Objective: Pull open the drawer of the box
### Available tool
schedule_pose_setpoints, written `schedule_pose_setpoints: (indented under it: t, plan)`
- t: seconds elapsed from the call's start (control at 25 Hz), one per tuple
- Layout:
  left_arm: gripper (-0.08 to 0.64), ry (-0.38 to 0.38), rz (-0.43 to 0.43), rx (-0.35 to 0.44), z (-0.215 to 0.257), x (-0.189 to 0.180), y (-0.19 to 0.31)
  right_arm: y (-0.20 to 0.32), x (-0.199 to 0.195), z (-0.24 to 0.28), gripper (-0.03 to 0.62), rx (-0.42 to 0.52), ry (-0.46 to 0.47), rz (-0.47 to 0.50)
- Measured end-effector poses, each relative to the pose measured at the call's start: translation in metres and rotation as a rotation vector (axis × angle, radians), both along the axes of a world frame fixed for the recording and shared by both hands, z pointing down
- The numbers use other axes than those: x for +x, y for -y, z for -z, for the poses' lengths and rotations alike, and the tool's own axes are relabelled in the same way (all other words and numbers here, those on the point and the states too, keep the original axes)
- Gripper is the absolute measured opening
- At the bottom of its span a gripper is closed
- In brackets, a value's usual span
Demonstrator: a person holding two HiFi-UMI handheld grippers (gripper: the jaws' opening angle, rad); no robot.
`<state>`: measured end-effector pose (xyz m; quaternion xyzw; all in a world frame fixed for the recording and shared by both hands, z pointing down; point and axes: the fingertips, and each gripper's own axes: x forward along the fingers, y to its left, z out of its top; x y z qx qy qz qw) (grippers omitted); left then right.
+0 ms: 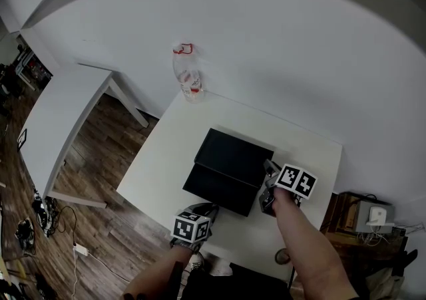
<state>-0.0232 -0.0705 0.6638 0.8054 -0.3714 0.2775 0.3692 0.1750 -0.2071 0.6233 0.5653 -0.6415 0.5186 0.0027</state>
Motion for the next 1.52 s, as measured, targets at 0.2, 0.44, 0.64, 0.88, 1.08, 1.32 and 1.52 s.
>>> schedule_pose_setpoints:
  t: [0.2,0.44,0.64,0.88,1.08,1.32,1.52]
  plan:
    - [0.067,0.001,0.003,-0.008,-0.002,-0.003,-0.006,0.0,0.0,0.0,0.107,0.002,-0.005,0.002]
    - [0.067,0.001,0.01,-0.014,-0.002,-0.007,-0.014,-0.001,0.0,0.001,0.107,0.003,-0.007,0.001]
    - [0.067,-0.007,0.024,-0.013,-0.002,-0.009,-0.017,0.0,0.0,0.0,0.107,0.002,-0.008,-0.001]
    - [0.069,-0.011,0.031,-0.007,-0.001,-0.01,-0.017,0.0,0.0,0.0,0.107,0.003,-0.01,-0.004]
    - [0.071,-0.054,0.048,0.006,0.001,-0.008,-0.018,0.0,0.001,0.0,0.109,0.009,-0.009,-0.006]
    - [0.077,-0.103,0.069,0.058,0.005,-0.012,-0.019,-0.001,0.001,0.002,0.112,0.037,-0.011,-0.002]
    - [0.08,-0.114,0.073,0.054,0.004,-0.022,-0.028,0.001,0.002,0.001,0.118,0.063,0.003,0.0]
